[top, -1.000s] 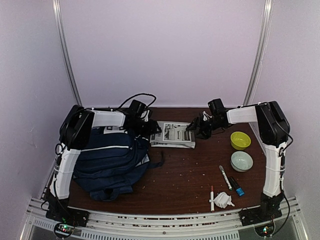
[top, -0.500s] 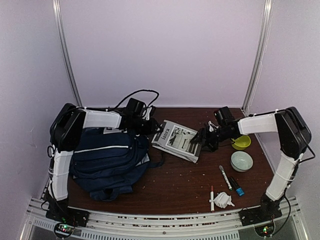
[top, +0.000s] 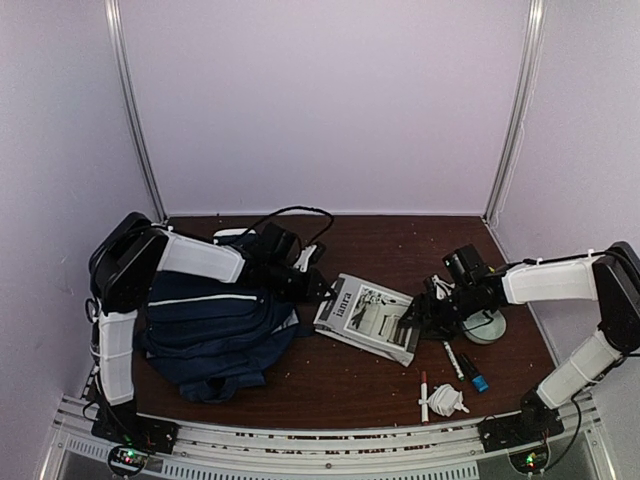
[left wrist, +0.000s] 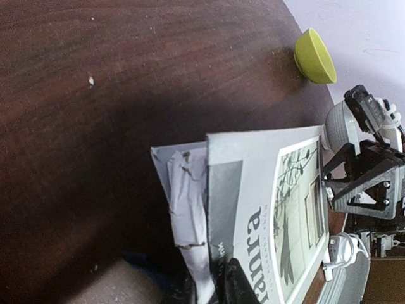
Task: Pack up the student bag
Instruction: Pick up the book at the center of the board.
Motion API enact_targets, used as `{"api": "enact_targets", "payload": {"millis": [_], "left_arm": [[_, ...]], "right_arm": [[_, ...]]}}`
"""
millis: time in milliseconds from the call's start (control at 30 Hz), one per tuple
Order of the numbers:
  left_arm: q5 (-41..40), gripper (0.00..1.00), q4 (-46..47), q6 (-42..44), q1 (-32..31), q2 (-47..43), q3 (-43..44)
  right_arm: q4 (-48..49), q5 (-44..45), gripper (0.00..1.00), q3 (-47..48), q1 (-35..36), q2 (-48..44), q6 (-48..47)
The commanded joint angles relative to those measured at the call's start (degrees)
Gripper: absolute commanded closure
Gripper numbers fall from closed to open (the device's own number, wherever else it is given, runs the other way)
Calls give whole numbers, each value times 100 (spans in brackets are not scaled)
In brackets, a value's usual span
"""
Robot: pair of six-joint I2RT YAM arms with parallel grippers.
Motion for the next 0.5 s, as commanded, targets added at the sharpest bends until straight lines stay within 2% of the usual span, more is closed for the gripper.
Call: {"api": "enact_targets", "payload": {"millis": [0,100,200,467], "left_arm": [[-111,100,54,336,-119,-517,-373],[-175,100,263,426,-162,-818,-635],[-454,100,284,671,-338,-1205,-842],[-770,100,798,792,-485,-1958,-1449]], "right_arm": [[16,478,26,-118,46,-412,-375],[50,393,21,-202,43,-514,-517],[499,43,17,-379,33,-574,-555],[3029,-626,16,-1384,-25,-548,-290]]}}
